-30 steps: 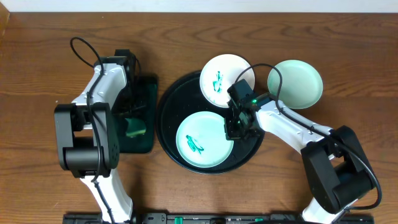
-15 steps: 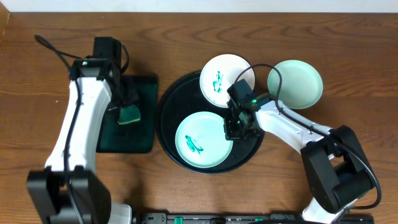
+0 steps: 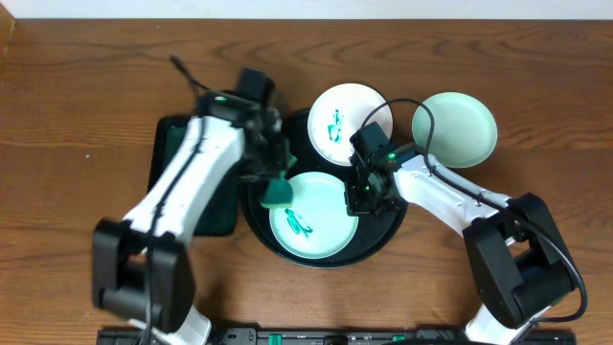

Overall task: Clean dirty plates on tray and stack at the side
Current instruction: 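Bring the sponge in the left gripper over the lower plate, then scrub the lower plate with the sponge while the right gripper holds it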

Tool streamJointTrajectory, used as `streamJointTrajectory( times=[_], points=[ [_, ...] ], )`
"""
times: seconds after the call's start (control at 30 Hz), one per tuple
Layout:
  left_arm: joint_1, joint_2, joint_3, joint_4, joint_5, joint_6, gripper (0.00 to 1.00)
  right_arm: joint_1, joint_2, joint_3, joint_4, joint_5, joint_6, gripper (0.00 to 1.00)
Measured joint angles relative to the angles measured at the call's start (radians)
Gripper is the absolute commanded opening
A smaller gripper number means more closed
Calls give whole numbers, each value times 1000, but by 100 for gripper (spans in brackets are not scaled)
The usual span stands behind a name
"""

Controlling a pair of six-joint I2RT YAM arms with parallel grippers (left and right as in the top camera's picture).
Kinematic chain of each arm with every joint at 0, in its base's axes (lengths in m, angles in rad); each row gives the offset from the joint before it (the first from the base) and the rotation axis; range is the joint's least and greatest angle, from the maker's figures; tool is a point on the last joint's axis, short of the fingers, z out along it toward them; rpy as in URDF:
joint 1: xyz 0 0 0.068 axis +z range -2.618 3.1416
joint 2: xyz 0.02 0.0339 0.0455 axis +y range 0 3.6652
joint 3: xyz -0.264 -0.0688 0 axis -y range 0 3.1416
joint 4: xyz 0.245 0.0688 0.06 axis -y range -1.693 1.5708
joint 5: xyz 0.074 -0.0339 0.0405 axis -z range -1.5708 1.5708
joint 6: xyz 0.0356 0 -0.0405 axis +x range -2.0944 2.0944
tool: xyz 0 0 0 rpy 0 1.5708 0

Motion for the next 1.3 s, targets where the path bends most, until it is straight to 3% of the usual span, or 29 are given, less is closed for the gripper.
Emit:
streamJointTrajectory(
  times=[0.3, 0.9, 1.3],
  points=[
    [-38, 180, -71, 74, -18, -22, 7, 0, 0, 0, -2, -1, 0, 1],
    [-141, 233, -96, 184, 27, 31, 7, -2, 0, 0, -38, 25, 0, 1],
    [-214, 269, -97, 289, 288, 61, 7, -2, -1, 0, -45, 37, 0, 1]
  ],
)
